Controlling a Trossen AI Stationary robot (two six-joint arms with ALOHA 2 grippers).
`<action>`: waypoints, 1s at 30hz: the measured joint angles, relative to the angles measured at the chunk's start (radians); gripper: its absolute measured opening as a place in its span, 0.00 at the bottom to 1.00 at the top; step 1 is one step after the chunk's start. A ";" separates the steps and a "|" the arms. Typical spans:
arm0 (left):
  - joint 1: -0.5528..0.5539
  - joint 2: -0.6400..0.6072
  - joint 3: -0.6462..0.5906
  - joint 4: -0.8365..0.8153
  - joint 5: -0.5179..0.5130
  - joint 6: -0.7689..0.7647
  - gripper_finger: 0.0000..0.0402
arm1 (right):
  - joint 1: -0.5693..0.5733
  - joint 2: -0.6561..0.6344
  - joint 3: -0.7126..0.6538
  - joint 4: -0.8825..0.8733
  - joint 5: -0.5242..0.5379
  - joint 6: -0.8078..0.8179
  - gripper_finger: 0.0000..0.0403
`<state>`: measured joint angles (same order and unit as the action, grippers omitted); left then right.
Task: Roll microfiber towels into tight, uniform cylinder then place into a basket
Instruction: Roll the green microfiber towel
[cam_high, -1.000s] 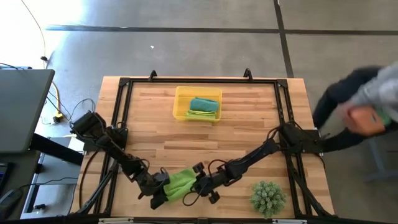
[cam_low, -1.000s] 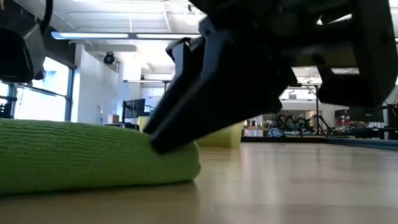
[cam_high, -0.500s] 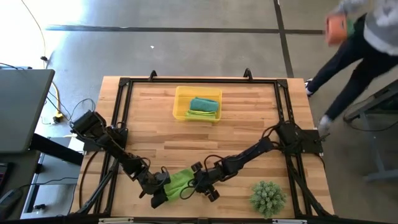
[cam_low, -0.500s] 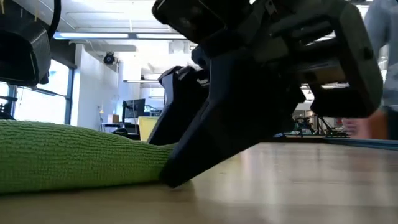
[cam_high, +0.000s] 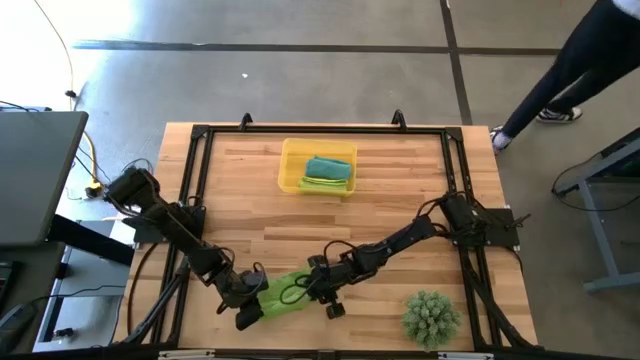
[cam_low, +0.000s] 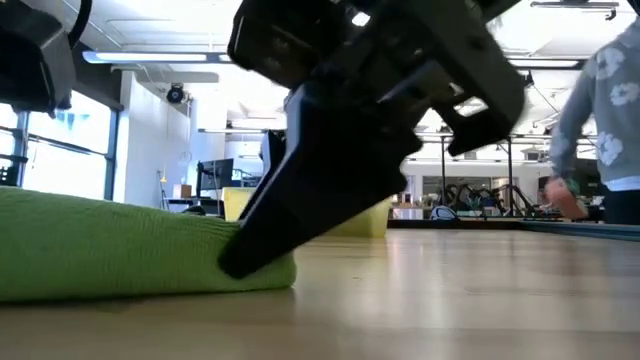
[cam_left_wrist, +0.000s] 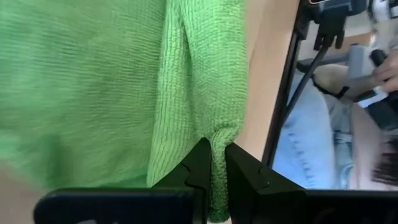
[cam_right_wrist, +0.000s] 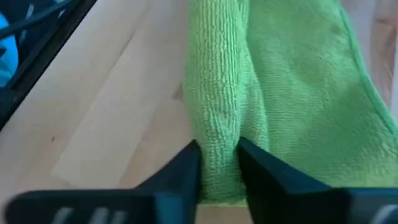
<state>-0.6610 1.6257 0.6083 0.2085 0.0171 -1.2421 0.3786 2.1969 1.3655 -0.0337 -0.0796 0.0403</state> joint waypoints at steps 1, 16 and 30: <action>-0.004 -0.022 0.000 -0.032 -0.002 0.013 0.06 | -0.005 0.000 0.000 -0.001 -0.004 0.020 0.22; -0.036 -0.282 0.002 -0.230 -0.173 0.226 0.06 | -0.100 0.004 -0.003 0.022 -0.290 0.272 0.01; -0.121 -0.053 0.004 -0.184 -0.003 0.017 0.17 | -0.110 0.003 -0.006 0.000 -0.286 0.266 0.01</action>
<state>-0.7825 1.5727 0.6128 0.0248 0.0144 -1.2249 0.2684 2.1994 1.3593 -0.0341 -0.3655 0.3065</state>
